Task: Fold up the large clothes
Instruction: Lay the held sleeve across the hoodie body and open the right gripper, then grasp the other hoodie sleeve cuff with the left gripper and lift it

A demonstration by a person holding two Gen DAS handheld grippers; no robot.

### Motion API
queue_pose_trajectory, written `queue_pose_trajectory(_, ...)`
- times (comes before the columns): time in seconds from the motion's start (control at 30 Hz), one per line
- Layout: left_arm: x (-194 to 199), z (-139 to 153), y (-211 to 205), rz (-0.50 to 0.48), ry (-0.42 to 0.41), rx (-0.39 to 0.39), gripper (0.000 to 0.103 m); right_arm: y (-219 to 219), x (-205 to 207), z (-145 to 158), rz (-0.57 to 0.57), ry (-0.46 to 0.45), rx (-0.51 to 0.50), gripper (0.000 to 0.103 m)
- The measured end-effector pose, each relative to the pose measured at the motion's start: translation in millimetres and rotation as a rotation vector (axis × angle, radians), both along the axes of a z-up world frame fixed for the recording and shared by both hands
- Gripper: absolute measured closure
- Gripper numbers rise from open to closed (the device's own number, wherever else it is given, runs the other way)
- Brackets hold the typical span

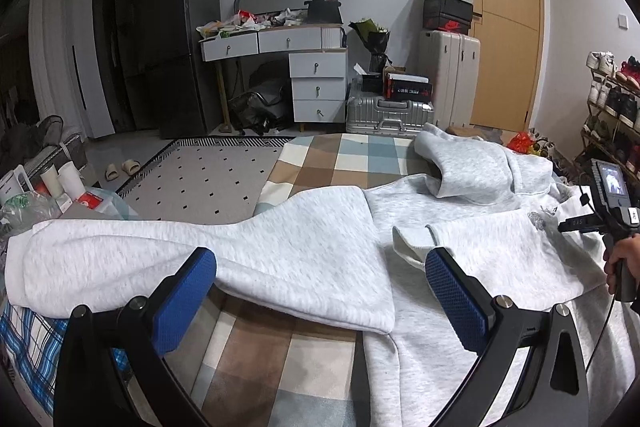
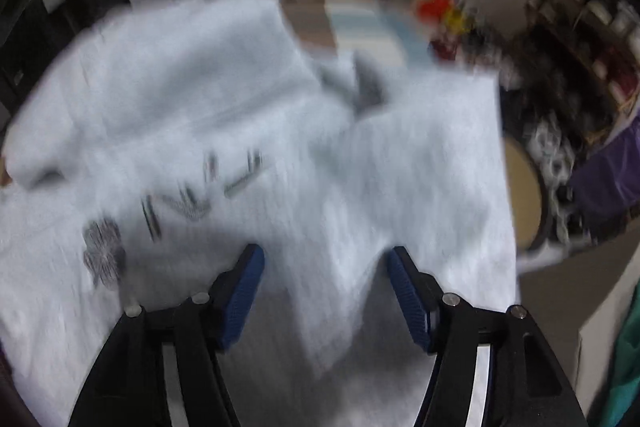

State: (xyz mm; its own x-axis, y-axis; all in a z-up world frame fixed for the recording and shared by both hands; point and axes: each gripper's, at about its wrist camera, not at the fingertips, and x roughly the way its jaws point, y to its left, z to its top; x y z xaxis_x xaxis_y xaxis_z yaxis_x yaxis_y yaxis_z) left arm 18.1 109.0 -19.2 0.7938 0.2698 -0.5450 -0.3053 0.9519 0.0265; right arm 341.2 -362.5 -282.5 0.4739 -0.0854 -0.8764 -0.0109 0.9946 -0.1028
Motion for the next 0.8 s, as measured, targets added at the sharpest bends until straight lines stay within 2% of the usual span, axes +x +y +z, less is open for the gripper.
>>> queue_pose_trajectory(0.07, 0.8, -0.3, -0.1, 0.006, -0.001, 0.008, 0.001, -0.2, -6.8, 5.3, 0.006, 0.022, 0.016, 0.040)
queue_pose_trajectory(0.1, 0.4, -0.1, 0.1, 0.008, -0.001, 0.008, 0.001, -2.1, -13.9, 9.5, 0.002, 0.024, 0.034, 0.048)
queue_pose_trajectory(0.13, 0.1, -0.1, 0.9, 0.013, 0.000, 0.005, 0.001, -2.3, -28.2, 21.0, 0.007, 0.002, 0.096, 0.054)
queue_pose_trajectory(0.23, -4.1, 1.2, 5.1, 0.024, -0.008, -0.018, 0.001, 10.8, -78.2, 54.0, 0.058, -0.078, 0.265, 0.054)
queue_pose_trajectory(0.3, -8.3, 3.3, 8.9, 0.044, -0.022, -0.010, 0.001, 24.1, -111.8, 73.8, 0.083, -0.128, 0.321, 0.052)
queue_pose_trajectory(0.4, -16.1, 6.3, 18.4, 0.086, -0.022, -0.020, 0.001, 48.9, -181.8, 105.2, 0.139, -0.224, 0.464, 0.034)
queue_pose_trajectory(0.5, -27.4, 16.6, 36.8, 0.093, 0.003, -0.066, 0.001, 65.9, -238.2, 116.5, 0.175, -0.309, 0.532, 0.010)
queue_pose_trajectory(0.6, -48.2, 32.4, 66.4, 0.112, 0.001, -0.109, 0.001, 80.4, -280.3, 113.5, 0.236, -0.368, 0.545, 0.008)
queue_pose_trajectory(0.67, -64.3, 40.3, 95.7, 0.148, 0.003, -0.164, 0.001, 87.9, -292.4, 103.6, 0.270, -0.383, 0.551, 0.005)
queue_pose_trajectory(0.8, -99.7, 44.9, 160.8, 0.258, 0.018, -0.279, 0.001, 97.6, -290.4, 86.9, 0.348, -0.323, 0.515, 0.003)
